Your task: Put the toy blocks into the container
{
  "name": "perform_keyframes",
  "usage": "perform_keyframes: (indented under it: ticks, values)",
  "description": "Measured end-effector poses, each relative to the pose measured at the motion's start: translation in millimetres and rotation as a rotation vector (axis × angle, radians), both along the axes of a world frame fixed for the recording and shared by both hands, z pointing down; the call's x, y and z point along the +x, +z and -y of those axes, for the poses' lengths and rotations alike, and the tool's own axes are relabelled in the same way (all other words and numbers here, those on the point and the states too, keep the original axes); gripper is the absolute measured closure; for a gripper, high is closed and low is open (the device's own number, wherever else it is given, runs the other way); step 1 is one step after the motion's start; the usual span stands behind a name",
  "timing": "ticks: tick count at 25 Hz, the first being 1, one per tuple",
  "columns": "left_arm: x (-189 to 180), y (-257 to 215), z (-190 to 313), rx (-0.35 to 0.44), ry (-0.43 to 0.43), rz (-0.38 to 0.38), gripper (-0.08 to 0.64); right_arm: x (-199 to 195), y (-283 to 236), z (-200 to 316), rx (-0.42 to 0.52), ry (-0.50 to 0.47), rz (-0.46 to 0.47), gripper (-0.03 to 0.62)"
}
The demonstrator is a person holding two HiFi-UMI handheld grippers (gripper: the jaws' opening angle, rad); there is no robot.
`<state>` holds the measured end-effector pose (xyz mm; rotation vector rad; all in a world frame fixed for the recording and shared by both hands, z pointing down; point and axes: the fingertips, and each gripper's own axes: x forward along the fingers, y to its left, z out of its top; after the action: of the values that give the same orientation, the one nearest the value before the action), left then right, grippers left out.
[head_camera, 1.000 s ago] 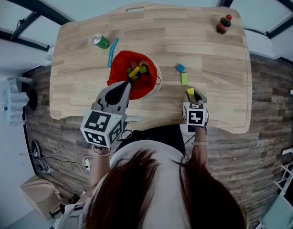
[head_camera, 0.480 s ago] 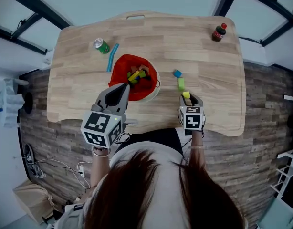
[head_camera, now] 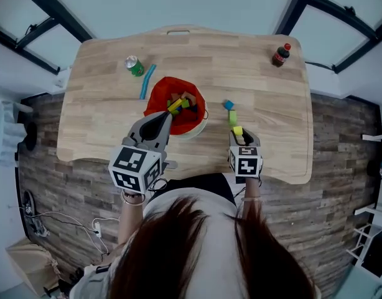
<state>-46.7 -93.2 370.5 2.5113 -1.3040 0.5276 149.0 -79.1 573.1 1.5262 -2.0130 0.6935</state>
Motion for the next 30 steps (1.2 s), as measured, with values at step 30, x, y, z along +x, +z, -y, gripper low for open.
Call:
perform_keyframes:
  ticks: [30]
  values:
    - [-24.6, -10.5, -18.3, 0.037, -0.042, -0.067, 0.551, -30.7, -100.8, 12.7, 0.221, -0.096, -0.056, 0.440]
